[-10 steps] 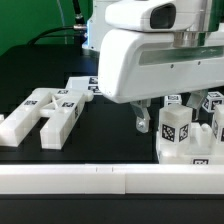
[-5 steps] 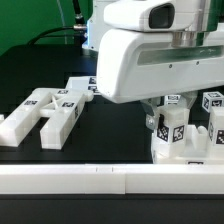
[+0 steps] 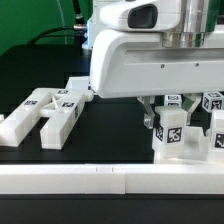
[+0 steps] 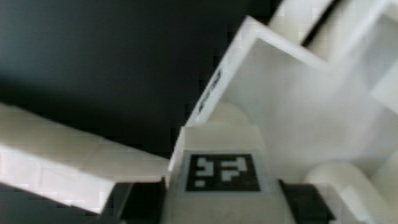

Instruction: Assemble chair

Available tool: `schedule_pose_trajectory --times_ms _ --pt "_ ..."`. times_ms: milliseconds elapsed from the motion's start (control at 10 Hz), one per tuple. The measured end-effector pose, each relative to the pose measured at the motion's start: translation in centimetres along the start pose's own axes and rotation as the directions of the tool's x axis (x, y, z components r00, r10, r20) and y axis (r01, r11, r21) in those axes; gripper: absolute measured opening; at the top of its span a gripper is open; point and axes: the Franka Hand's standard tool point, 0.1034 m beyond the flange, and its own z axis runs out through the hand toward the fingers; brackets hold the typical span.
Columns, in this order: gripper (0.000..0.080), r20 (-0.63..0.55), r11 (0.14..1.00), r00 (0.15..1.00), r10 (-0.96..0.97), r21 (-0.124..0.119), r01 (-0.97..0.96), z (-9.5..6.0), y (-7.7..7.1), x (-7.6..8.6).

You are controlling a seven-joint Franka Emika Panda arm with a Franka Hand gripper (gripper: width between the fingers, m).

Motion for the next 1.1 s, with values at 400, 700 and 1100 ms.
schedule_pose_trajectory --times_ms 400,700,1100 --pt "0.0291 0.006 0.905 0.905 0.425 0.002 -0.425 0.06 -0.46 -0.04" --pt "0.0291 0.011 0.739 0.739 0.673 0.01 -0.673 0.06 -0.68 0.01" --pt "0.0291 0.02 0.55 0.55 0.835 0.015 -0.835 0.03 -1.01 0.08"
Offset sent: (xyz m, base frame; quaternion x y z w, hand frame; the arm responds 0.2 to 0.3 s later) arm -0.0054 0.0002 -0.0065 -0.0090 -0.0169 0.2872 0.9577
